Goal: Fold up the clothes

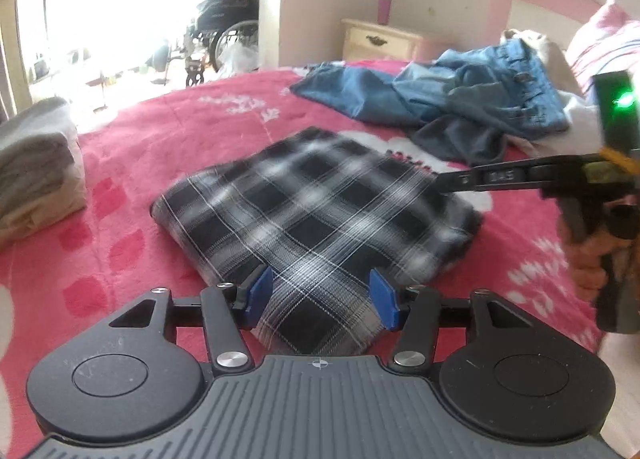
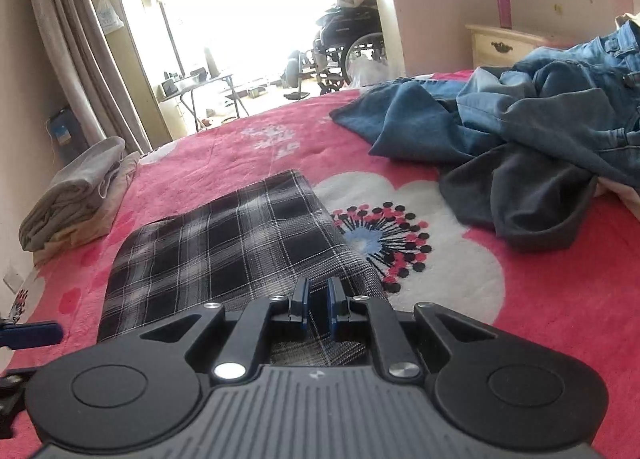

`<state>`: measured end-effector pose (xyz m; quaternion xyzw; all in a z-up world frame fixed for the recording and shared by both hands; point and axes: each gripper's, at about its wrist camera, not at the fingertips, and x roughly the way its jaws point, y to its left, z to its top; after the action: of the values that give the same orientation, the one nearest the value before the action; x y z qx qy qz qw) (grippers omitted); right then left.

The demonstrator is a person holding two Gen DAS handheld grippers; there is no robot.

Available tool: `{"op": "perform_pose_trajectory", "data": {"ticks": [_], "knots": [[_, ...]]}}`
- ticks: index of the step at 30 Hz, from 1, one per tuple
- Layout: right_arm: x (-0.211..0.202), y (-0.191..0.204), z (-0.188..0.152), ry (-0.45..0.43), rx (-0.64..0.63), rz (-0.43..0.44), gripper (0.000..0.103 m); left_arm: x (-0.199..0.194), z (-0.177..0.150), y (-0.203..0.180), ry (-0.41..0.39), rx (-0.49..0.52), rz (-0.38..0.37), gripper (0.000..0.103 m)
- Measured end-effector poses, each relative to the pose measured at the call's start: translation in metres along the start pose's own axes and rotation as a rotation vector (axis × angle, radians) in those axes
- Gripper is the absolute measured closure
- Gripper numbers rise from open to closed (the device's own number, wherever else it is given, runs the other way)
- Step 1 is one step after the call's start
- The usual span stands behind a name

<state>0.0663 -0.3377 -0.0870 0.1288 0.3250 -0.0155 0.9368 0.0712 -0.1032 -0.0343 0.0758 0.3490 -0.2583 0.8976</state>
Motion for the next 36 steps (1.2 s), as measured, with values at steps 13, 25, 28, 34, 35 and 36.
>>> {"op": "perform_pose_trajectory", "data": {"ticks": [13, 25, 28, 34, 35, 36], "knots": [[0.028, -0.006, -0.013, 0.141, -0.003, -0.02, 0.095, 0.024, -0.017, -0.001, 0.072, 0.004, 0.06, 0.045], [0.027, -0.007, -0.011, 0.143, 0.005, -0.016, 0.095, 0.026, -0.015, 0.0, 0.095, -0.037, 0.072, 0.041], [0.027, -0.007, -0.012, 0.143, 0.005, -0.017, 0.095, 0.026, -0.015, 0.0, 0.098, -0.04, 0.072, 0.041], [0.027, -0.007, -0.012, 0.142, 0.004, -0.017, 0.095, 0.026, -0.016, 0.001, 0.099, -0.044, 0.073, 0.041], [0.027, -0.007, -0.012, 0.142, 0.004, -0.017, 0.095, 0.026, -0.016, 0.0, 0.1, -0.043, 0.073, 0.04], [0.027, -0.007, -0.012, 0.142, 0.004, -0.017, 0.095, 0.026, -0.016, 0.0, 0.1, -0.043, 0.074, 0.04]]}}
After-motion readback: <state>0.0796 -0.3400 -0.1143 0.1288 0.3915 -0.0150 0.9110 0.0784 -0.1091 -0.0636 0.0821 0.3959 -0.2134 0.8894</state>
